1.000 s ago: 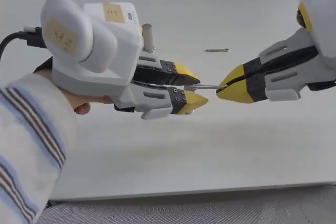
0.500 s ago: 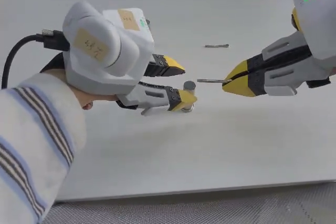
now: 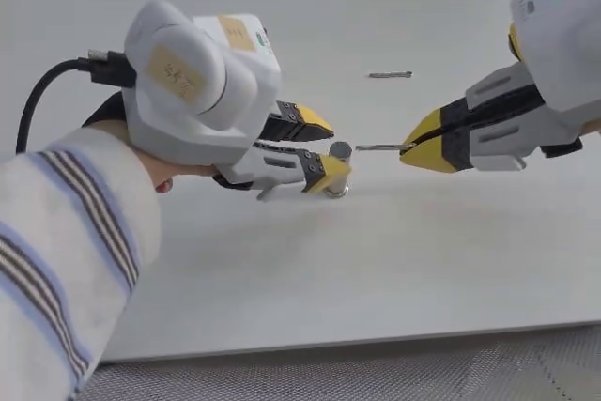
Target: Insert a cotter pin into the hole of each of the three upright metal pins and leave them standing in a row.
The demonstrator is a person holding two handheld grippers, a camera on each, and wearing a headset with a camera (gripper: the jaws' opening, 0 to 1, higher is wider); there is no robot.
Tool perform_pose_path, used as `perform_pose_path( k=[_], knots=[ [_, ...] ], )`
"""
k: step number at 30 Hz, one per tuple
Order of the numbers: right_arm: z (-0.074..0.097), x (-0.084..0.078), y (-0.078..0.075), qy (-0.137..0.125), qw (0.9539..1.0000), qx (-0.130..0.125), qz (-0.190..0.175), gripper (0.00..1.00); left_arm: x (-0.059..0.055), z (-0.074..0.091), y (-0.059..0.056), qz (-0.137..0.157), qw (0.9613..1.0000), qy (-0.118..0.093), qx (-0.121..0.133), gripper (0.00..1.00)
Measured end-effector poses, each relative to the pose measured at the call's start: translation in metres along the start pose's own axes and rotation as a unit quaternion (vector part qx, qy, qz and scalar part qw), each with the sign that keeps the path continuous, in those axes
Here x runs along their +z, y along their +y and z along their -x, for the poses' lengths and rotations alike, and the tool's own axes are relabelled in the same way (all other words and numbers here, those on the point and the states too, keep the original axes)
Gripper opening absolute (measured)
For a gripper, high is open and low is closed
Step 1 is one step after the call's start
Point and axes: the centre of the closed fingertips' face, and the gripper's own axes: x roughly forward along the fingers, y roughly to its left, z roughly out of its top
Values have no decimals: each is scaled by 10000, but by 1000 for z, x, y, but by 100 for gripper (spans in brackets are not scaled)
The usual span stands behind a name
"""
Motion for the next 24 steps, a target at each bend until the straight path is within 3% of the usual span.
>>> perform_pose_path(
  k=[5, 24],
  knots=[
    [-2, -2, -2, -3, 10000, 18, 15, 0, 1, -1, -2, 103, 9999, -36, -57, 10],
    [-13, 3, -8, 10, 9998, 48, 172, 0, 1, -1, -2, 218, 9997, -39, -78, 9]
  ],
)
